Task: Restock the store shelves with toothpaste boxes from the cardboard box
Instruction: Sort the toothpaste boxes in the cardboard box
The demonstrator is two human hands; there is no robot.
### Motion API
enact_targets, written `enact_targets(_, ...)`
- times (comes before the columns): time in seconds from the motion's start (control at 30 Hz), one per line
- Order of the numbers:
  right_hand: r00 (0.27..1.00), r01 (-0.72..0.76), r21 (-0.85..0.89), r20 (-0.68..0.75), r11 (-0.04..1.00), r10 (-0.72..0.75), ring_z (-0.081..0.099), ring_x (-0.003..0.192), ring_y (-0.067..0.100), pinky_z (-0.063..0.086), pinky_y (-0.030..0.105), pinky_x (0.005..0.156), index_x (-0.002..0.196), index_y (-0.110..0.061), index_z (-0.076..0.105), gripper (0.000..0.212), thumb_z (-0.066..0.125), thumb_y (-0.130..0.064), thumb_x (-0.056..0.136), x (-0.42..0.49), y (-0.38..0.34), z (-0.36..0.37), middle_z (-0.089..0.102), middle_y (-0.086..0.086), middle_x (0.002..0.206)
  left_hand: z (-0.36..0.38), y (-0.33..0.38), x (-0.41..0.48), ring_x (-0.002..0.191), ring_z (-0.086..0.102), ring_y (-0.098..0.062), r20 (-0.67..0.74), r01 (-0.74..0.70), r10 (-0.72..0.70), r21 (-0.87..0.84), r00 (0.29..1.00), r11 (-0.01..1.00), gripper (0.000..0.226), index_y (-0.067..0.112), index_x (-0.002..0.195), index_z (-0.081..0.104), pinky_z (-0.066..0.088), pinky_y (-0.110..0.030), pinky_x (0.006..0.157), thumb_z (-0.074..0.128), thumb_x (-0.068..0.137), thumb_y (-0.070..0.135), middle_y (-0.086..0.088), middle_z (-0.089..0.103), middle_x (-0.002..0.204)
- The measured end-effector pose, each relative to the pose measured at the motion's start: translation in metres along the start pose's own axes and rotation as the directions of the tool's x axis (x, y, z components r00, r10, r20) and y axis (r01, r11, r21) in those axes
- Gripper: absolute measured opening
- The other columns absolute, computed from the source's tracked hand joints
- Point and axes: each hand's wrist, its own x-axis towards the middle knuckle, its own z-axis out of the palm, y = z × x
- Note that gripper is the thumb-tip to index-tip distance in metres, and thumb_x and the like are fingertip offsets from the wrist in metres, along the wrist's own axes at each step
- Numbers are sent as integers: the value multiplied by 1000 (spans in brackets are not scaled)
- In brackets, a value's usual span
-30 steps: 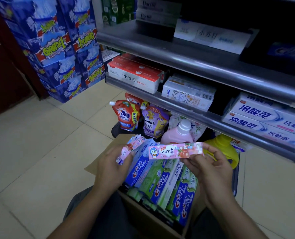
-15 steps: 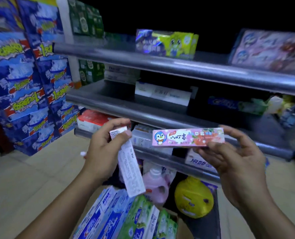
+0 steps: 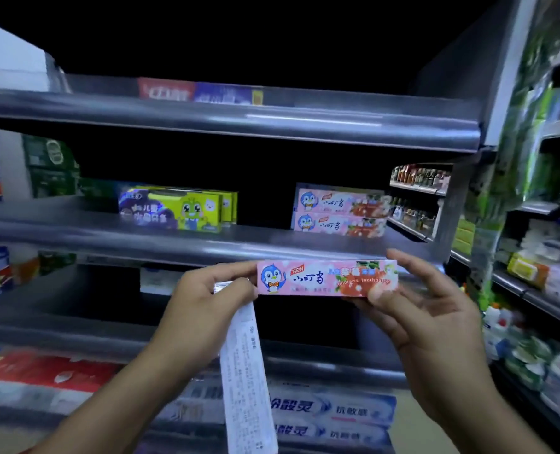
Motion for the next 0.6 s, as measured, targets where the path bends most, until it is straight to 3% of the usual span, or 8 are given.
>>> enact_targets(0.13, 984, 170, -211, -21, 963, -178, 77, 91, 25, 61, 34, 83, 112, -32, 78, 49, 86, -23, 64, 26, -18, -13, 77, 7, 103, 16, 29, 19, 78, 72, 4, 25, -75, 75, -6, 997, 997, 46, 48, 93, 81, 49, -9, 62, 61, 92, 6, 15, 79, 92)
enact_targets(0.2, 965, 246, -326, -3, 913, -262, 75, 85, 13, 61, 28, 80, 110, -36, 79, 47, 87, -11, 71, 42, -26, -20, 77, -6, 95, 23, 45, 32, 91, 74, -2, 27, -91, 91, 0, 995, 996, 35, 42, 95, 82, 55, -21, 75, 62, 82, 16, 13, 80, 97)
enact_targets(0.3, 938, 314, -516, 39, 797, -345, 67, 80, 0, 55, 16, 73, 110, -38, 77, 44, 89, -14, 74, 71, -33, -27, 73, -22, 87, 31, 59, 60, 100, 74, -13, -66, -56, 57, 18, 996, 998, 36, 28, 98, 80, 55, -35, 92, 63, 66, 27, 5, 80, 100)
enact_targets(0.37, 929, 322, -569, 35, 757, -369, 65, 77, 1, 53, 17, 72, 111, -35, 77, 44, 90, -16, 74, 89, -34, -28, 72, -18, 83, 36, 65, 78, 87, 72, -17, -111, -42, 50, 70, 993, 997, 33, 23, 93, 75, 53, -34, 81, 64, 62, 29, 0, 80, 92)
enact_targets(0.47, 920, 321, -650, 41, 689, -390, 65, 72, 3, 56, 27, 73, 105, -31, 77, 38, 91, -17, 72, 111, -32, -26, 69, -14, 79, 43, 70, 97, 55, 55, -8, -84, -49, 62, 147, 995, 988, 14, 14, 77, 73, 42, -18, 50, 65, 70, 22, 4, 70, 66)
enact_targets(0.6, 941, 248, -780, 53, 574, -334, 64, 69, -13, 46, 11, 63, 87, -39, 73, 31, 93, -23, 69, 131, -26, -28, 65, -26, 66, 44, 72, 119, 48, 52, -10, -47, -2, 16, 284, 999, 959, 19, 4, 78, 72, 38, -17, 46, 65, 76, 22, 0, 63, 61)
